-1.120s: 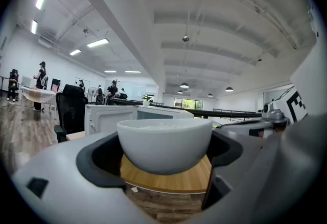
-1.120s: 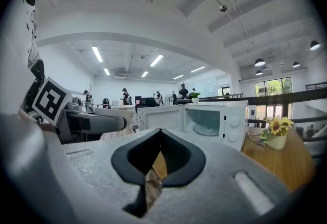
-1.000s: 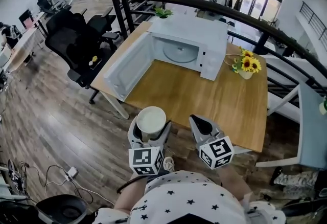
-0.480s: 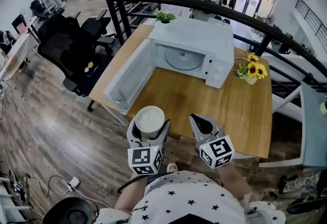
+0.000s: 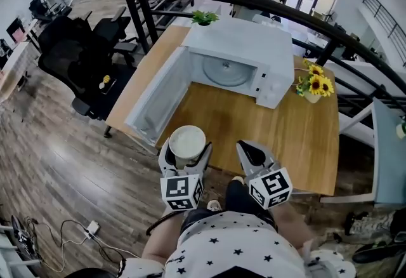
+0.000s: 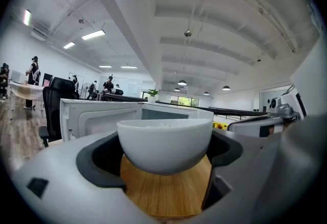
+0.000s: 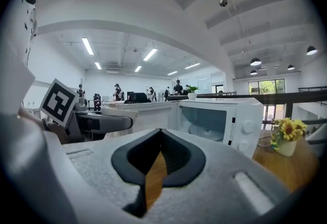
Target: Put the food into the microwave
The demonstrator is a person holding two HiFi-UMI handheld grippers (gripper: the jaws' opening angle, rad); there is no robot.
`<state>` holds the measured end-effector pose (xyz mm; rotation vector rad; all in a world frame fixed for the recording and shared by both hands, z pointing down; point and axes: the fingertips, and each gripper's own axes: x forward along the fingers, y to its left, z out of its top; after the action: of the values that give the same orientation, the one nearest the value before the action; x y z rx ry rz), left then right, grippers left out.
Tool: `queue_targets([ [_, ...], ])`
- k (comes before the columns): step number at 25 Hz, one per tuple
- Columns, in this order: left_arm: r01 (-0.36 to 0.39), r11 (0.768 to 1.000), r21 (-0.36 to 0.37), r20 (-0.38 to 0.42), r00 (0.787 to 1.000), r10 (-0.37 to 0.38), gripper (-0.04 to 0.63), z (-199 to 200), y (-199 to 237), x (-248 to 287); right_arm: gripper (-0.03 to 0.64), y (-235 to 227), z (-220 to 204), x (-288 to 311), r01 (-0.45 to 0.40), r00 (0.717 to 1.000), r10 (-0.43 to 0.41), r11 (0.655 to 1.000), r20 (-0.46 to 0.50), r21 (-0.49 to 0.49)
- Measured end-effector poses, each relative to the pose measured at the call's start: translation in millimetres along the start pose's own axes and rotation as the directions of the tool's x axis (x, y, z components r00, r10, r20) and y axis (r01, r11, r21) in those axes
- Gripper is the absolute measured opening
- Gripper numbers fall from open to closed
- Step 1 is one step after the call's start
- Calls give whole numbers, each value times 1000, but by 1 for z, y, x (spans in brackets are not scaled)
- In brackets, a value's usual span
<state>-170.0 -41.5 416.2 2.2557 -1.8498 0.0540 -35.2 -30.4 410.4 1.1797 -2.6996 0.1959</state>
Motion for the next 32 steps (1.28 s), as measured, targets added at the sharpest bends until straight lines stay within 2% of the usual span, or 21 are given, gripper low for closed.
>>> queue_targets([
  [15, 34, 999, 26, -1, 999, -34, 488, 6, -11, 96, 5, -58, 1, 45, -5, 1000, 5, 1000, -15, 18],
  [32, 84, 995, 52, -39, 996, -82, 488, -5, -25, 214, 5, -122, -17, 88, -5, 998, 8, 998, -64, 62],
])
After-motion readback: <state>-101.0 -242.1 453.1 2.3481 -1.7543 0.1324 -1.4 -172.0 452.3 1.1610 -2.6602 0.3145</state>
